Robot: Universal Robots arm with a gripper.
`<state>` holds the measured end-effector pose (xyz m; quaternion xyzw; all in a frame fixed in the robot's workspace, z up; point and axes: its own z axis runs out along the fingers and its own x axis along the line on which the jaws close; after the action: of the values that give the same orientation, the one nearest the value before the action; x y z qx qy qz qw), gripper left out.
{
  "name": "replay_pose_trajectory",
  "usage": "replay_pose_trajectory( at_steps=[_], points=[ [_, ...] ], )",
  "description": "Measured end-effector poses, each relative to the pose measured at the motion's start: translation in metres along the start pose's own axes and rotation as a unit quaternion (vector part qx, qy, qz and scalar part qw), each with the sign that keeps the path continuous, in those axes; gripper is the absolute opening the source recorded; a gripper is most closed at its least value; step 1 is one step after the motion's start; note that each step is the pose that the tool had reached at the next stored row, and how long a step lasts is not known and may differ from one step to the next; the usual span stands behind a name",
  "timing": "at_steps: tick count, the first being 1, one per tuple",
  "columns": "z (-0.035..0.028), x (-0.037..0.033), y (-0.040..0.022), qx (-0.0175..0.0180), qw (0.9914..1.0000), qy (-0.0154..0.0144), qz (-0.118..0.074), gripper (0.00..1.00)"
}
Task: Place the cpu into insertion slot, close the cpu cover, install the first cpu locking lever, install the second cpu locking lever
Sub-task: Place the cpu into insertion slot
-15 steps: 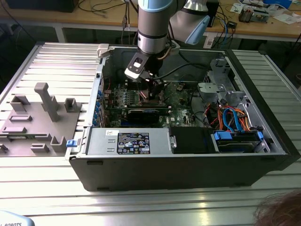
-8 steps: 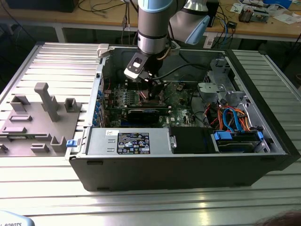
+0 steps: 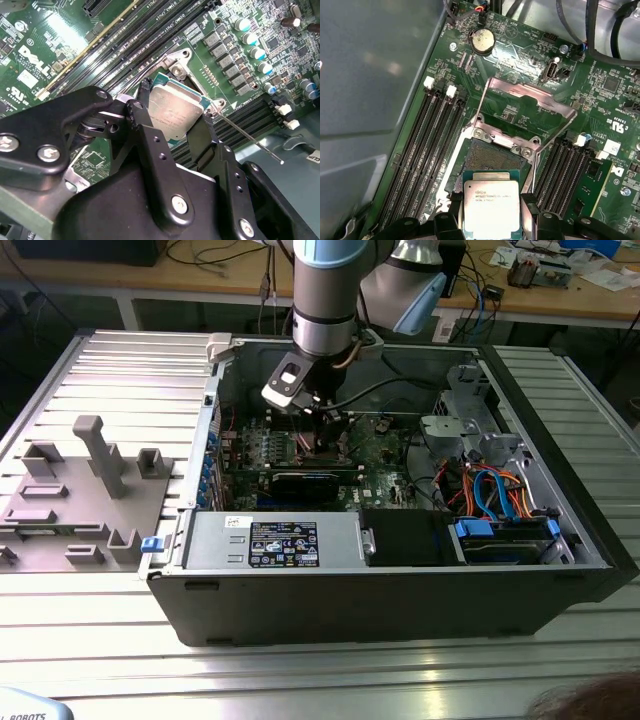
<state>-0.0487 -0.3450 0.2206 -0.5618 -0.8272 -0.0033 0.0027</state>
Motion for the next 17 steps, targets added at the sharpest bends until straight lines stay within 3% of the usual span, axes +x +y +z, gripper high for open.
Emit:
replay_pose_trajectory(
  at_steps=[7, 10, 17],
  points=[
    [0.0008, 0.0, 0.0, -0.0001, 0.9999, -0.0001, 0.014, 0.54],
    [0.0021, 0.0, 0.0, -0.0003, 0.99928, -0.0001, 0.038, 0.54],
    [0.0026, 0.0, 0.0, -0.0004, 0.99865, -0.0001, 0.052, 0.54]
  ],
)
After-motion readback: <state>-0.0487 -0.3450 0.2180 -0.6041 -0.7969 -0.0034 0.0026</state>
